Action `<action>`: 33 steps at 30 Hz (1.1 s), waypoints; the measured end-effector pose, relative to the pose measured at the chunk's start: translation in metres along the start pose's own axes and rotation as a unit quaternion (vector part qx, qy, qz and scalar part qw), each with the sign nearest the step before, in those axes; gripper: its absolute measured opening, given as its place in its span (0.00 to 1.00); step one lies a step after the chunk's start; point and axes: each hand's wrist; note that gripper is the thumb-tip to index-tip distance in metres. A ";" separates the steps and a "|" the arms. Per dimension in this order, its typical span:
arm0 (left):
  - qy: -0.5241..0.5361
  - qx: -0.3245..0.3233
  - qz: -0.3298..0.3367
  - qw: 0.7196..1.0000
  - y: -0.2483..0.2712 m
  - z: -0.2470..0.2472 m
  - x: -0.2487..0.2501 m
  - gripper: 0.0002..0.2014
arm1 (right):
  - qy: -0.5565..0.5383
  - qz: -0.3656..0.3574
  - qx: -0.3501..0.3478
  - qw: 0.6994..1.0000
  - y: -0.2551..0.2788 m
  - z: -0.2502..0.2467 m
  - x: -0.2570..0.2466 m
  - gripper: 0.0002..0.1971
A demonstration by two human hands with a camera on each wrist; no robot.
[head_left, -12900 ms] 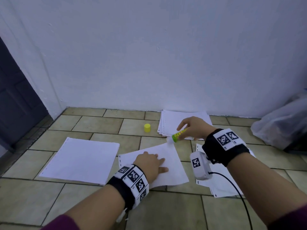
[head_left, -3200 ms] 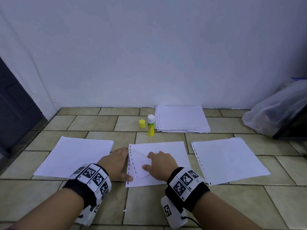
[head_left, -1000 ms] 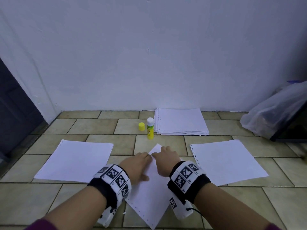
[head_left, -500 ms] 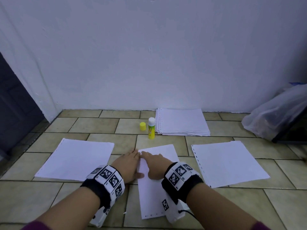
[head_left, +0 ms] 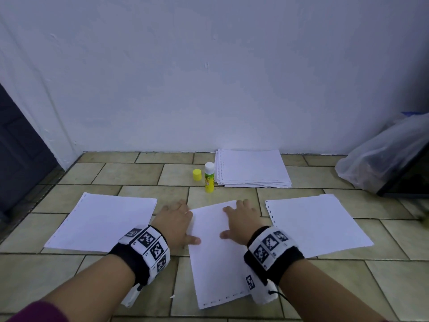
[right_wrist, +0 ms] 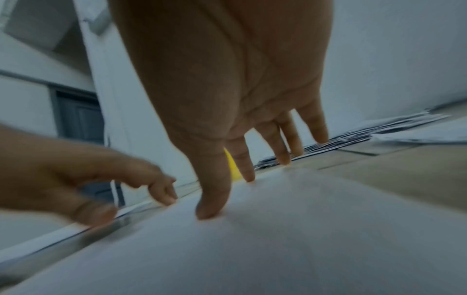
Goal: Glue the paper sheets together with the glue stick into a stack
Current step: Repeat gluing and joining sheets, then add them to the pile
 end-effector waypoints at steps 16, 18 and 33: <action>0.132 0.015 0.008 0.991 0.003 0.017 -0.007 0.26 | 0.009 -0.107 0.054 0.993 -0.024 0.014 -0.066 0.24; 0.136 0.013 0.001 0.991 0.003 0.019 -0.009 0.28 | 0.016 -0.115 0.039 0.992 -0.025 0.015 -0.060 0.26; -0.016 0.013 0.001 1.000 0.002 -0.009 -0.006 0.26 | -0.077 0.059 -0.003 0.995 0.013 0.001 0.048 0.28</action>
Point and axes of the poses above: each hand's wrist, its own y-axis away from the middle knuckle, its own z-axis out of the palm, x = y × z, and after that the axes turned 13 degrees about -z, right-handed
